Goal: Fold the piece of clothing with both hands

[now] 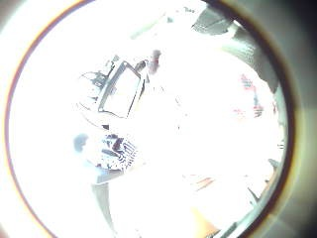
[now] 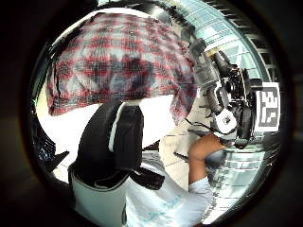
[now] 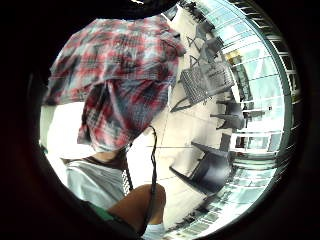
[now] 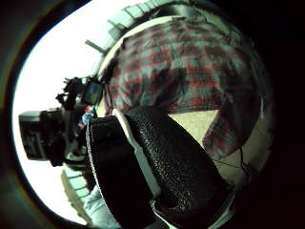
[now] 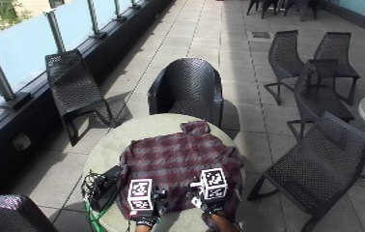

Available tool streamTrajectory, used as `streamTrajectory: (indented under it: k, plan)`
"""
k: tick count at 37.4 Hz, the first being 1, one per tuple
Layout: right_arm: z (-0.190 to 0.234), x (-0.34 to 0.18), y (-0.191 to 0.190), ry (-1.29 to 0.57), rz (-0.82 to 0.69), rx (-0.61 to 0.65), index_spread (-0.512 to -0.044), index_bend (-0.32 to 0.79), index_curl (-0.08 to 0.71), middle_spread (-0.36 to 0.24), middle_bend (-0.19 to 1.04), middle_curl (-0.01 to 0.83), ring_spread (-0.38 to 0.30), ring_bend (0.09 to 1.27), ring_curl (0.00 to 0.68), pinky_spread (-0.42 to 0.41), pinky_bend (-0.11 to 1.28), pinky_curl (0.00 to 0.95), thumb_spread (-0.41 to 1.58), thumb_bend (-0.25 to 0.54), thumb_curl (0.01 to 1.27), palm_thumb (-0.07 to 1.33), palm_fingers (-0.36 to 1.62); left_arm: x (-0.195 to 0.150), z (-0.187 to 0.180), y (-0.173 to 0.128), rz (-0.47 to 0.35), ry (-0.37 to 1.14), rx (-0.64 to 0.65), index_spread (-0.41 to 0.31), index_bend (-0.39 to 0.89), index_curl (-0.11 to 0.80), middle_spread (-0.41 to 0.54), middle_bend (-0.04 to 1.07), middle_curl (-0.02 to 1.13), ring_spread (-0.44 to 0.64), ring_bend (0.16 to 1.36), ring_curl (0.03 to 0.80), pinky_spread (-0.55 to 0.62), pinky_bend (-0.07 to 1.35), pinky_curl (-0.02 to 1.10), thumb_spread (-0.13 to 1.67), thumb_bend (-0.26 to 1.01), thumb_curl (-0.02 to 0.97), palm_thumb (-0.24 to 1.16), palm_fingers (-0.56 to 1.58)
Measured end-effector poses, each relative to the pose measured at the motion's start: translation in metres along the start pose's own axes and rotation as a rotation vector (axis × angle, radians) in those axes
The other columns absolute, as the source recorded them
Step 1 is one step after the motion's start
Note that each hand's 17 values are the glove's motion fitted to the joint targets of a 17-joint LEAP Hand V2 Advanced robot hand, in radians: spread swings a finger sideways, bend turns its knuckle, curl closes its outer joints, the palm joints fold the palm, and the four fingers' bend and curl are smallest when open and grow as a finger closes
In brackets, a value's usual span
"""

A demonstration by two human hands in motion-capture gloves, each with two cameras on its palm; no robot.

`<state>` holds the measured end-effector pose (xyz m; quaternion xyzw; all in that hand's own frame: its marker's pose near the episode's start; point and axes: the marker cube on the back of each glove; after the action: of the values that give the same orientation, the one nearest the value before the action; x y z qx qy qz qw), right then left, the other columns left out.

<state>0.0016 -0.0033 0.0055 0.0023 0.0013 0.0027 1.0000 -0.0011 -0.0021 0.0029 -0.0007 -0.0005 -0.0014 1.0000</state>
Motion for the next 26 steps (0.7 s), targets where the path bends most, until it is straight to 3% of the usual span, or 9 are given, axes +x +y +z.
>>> streamTrajectory:
  k: [5, 10, 21, 26]
  plan:
    - [-0.001, 0.003, -0.001, 0.015, 0.009, 0.01, -0.296, 0.18, 0.105, -0.025, 0.21, 0.094, 0.102, 0.22, 0.063, 0.194, 0.36, 0.127, 0.66, 0.036, 0.04, 0.1, 0.2, -0.002, 0.007, -0.004, -0.002, -0.011, -0.015, -0.047, 0.12, 0.07, 0.035, 0.19, 0.11, 0.17, 0.5, 0.156, 0.27, 0.39, 0.15, 0.7, 0.1, 0.071, 0.19, 0.38]
    - [-0.005, 0.005, 0.002, 0.015, 0.006, 0.005, -0.358, 0.17, 0.148, -0.03, 0.21, 0.137, 0.129, 0.22, 0.092, 0.238, 0.37, 0.167, 0.86, 0.019, 0.06, 0.1, 0.18, -0.002, 0.007, -0.004, -0.007, -0.018, -0.015, -0.057, 0.13, 0.105, 0.043, 0.19, 0.16, 0.21, 0.54, 0.196, 0.33, 0.41, 0.2, 0.89, 0.09, 0.104, 0.2, 0.35]
    - [-0.015, 0.004, 0.007, -0.011, -0.031, 0.011, -0.405, 0.16, 0.205, -0.034, 0.2, 0.204, 0.156, 0.23, 0.135, 0.276, 0.37, 0.22, 1.05, -0.012, 0.11, 0.12, 0.16, -0.006, 0.001, 0.001, 0.003, -0.034, 0.006, -0.06, 0.13, 0.16, 0.053, 0.19, 0.23, 0.24, 0.58, 0.232, 0.38, 0.43, 0.25, 1.08, 0.04, 0.162, 0.21, 0.3]
    - [-0.004, 0.01, -0.001, -0.051, -0.04, 0.087, -0.408, 0.14, 0.215, -0.035, 0.2, 0.227, 0.161, 0.24, 0.152, 0.28, 0.38, 0.242, 1.08, -0.018, 0.13, 0.12, 0.14, -0.012, 0.005, 0.003, -0.006, -0.044, 0.053, -0.06, 0.13, 0.179, 0.056, 0.19, 0.25, 0.25, 0.59, 0.242, 0.39, 0.43, 0.27, 1.12, 0.02, 0.184, 0.22, 0.29]
